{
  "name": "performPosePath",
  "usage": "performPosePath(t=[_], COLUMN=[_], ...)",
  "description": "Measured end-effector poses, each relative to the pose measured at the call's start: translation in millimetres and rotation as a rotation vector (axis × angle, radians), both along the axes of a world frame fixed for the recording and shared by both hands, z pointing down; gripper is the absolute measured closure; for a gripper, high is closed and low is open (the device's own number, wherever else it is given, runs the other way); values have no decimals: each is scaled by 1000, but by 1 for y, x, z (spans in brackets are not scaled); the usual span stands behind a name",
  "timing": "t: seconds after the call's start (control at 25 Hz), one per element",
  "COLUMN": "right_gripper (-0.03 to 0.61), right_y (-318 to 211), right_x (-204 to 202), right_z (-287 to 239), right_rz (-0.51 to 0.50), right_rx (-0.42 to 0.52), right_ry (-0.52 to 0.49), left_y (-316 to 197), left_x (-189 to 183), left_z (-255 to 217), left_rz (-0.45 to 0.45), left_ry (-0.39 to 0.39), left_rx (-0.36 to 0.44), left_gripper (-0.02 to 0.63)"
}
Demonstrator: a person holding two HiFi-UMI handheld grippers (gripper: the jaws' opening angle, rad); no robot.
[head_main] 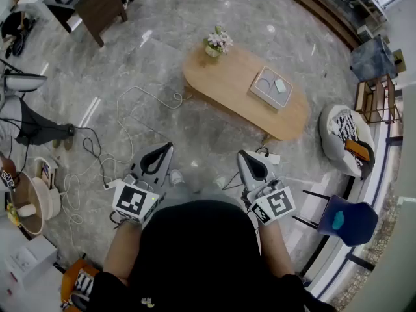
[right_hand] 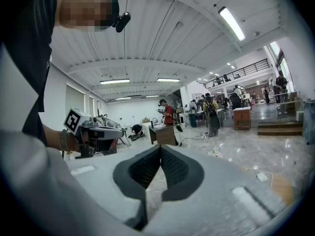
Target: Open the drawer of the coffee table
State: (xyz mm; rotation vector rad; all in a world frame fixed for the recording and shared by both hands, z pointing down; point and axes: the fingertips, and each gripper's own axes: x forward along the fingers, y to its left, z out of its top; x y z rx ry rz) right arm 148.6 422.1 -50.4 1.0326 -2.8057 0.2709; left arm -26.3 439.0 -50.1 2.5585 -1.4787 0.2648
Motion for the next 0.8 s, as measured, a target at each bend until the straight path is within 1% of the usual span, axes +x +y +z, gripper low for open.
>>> performPosePath(t=[0.12,0.24,0.36,0.6,0.8], right_gripper=[580,580,580,580,579], right_y=[3,5,2,-26,-70], right_x=[-19,-33,-40,-32,-28], right_z=[3,6,4,10,24], right_rz=[15,30,48,94,87], right_rx=[-4,-9,-4,-32,-63], right_ry=[8,10,-10,-51,-58], left_y=[4,2,-10,-32,-69], left_x=[-14,-25,-31,-25,-28], left_z=[6,13,13,32,48], left_rz=[20,61,63,97,67], left_ry=[22,-4,5,-13,-41], left_rx=[-24,-17,-2,-21,-56], left_gripper=[601,601,602,601,601])
